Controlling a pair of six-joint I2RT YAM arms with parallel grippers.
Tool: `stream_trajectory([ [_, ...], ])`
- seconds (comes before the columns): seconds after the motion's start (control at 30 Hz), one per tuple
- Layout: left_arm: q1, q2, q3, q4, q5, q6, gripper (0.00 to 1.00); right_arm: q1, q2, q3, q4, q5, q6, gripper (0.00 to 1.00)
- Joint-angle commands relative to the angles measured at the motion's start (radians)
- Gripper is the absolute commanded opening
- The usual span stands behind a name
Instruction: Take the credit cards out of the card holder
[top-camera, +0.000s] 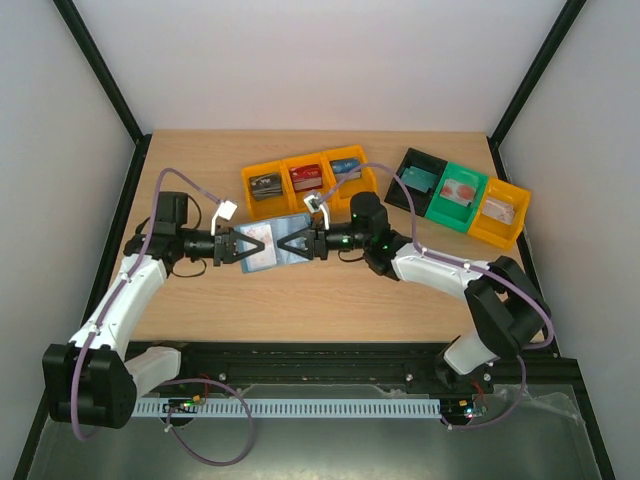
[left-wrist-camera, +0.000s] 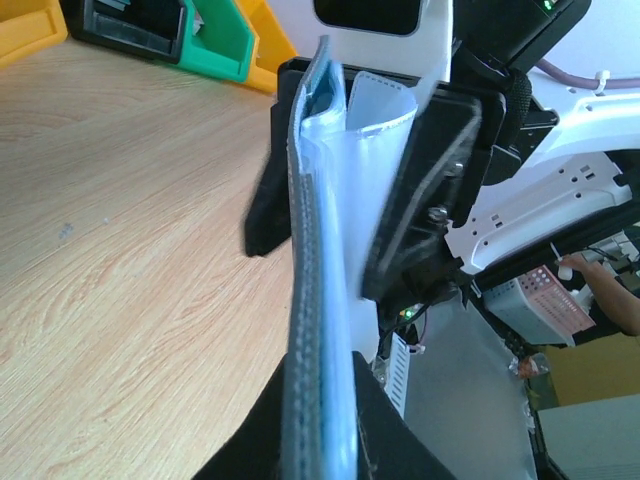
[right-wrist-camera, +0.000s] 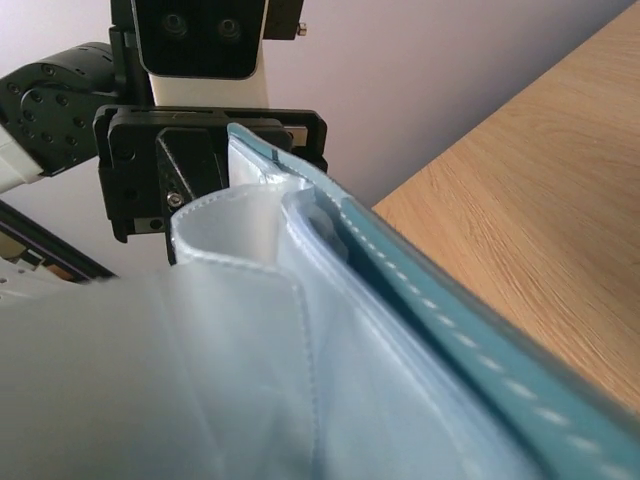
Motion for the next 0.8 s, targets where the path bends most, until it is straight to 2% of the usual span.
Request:
stream_trajectory([
  [0.0,-0.002,-0.017,0.031,-0.005,0.036,0.018,0.02,0.005,-0.006,0.029,-0.01,-0.015,-0.021,0.22],
  [0.07,-0.001,-0.017,0.031,-0.001,0.029,0.013,0.02,0.005,-0.019,0.037,-0.046,-0.003,-0.051,0.04],
  [0.13,0.004,-0.017,0.031,0.008,0.019,0.002,0.03,0.004,-0.029,0.045,-0.086,0.012,-0.077,0.02],
  [0.17,0.01,-0.019,0.029,0.021,0.013,-0.009,0.11,0.001,-0.034,0.05,-0.108,0.016,-0.091,0.02],
  [0.23,0.033,-0.024,0.027,0.054,-0.006,-0.05,0.41,-0.012,-0.048,0.044,-0.106,0.011,-0.096,0.02],
  [0.27,0.047,-0.028,0.025,0.064,-0.014,-0.065,0.5,-0.02,-0.059,0.035,-0.096,0.008,-0.092,0.02],
  [0.3,0.057,-0.029,0.025,0.067,-0.016,-0.067,0.55,-0.028,-0.07,0.028,-0.09,0.003,-0.089,0.02],
  [0.57,0.075,-0.039,0.016,0.033,0.004,-0.003,0.56,-0.067,-0.135,0.021,-0.113,-0.069,-0.113,0.02],
  [0.77,0.075,-0.036,-0.003,0.053,0.017,-0.009,0.55,-0.072,-0.157,0.027,-0.143,-0.09,-0.127,0.02],
])
